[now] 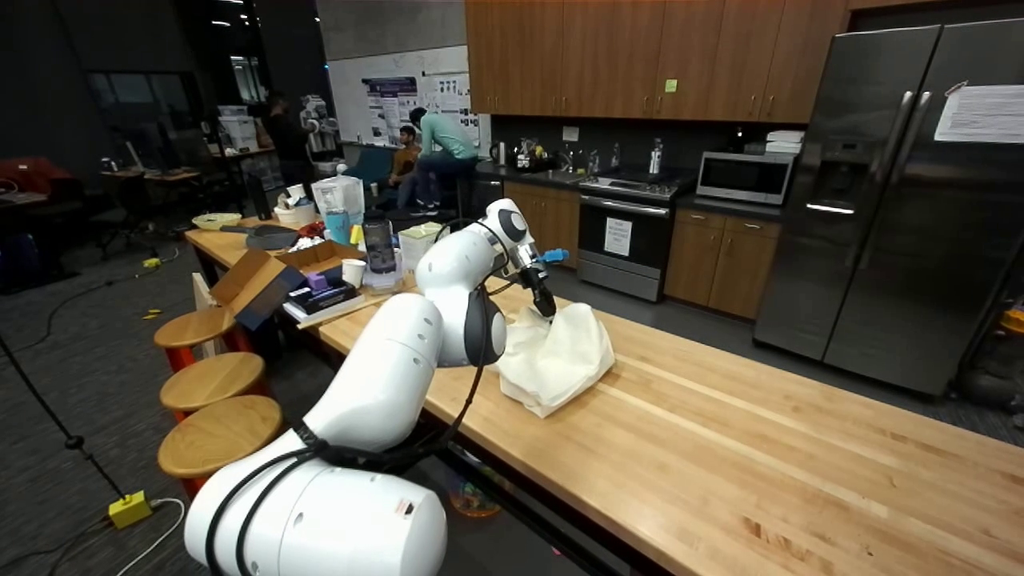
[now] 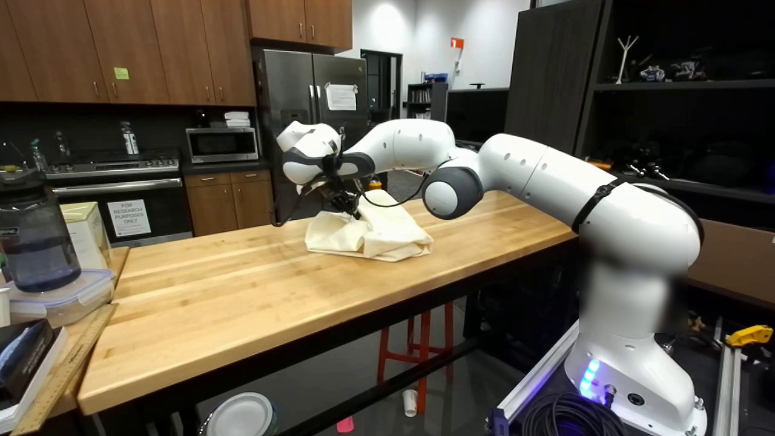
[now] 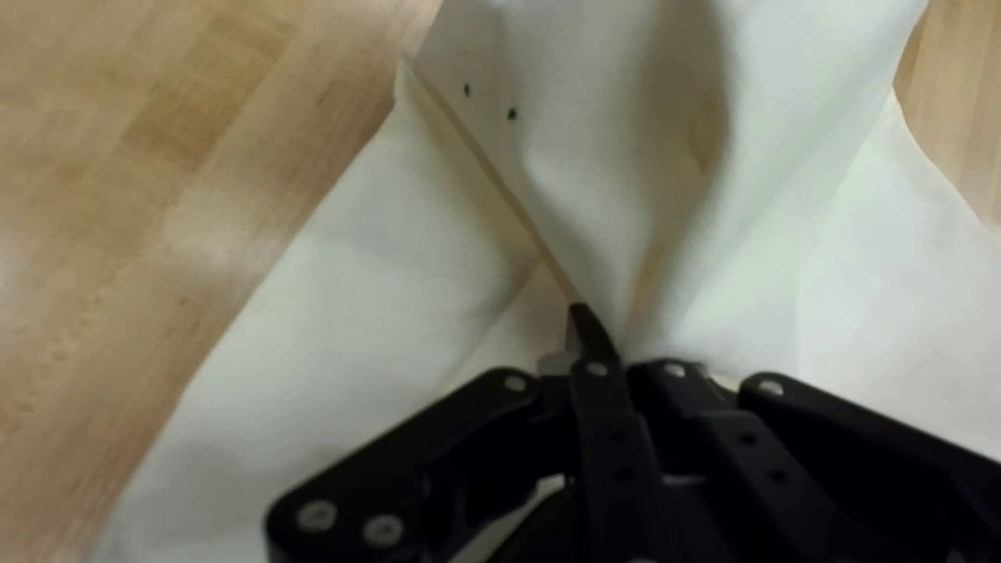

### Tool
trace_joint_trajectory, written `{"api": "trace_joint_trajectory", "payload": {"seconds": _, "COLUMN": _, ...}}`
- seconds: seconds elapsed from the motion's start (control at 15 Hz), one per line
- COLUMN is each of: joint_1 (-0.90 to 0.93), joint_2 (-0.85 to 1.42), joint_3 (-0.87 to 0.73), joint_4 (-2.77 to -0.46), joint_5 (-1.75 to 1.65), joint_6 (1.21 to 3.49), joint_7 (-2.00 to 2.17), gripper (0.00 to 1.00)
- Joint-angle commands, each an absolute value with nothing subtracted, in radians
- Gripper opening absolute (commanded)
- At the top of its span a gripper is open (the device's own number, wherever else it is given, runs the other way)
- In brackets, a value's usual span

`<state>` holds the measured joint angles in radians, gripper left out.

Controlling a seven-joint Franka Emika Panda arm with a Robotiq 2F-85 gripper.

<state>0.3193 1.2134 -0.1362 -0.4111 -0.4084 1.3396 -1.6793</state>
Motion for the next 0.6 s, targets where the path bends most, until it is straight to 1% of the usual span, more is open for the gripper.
{"api": "trace_joint_trajectory", "payload": {"seconds": 0.0, "joint_1": 0.323, "joint_2": 1.235, "joint_3": -0.139, "joint_4": -0.361, "joint_5": -0.403, "joint_6": 1.257, "joint_7": -1.693, "gripper": 0.01}}
{"api": "trace_joint_trajectory", "payload": {"seconds": 0.53, "joint_1": 0.405, "joint_2": 1.221, "joint_3": -0.151, "joint_4": -0.347, "joint_5": -0.44, "joint_6": 1.128, "joint_7": -1.806, "gripper": 0.01}}
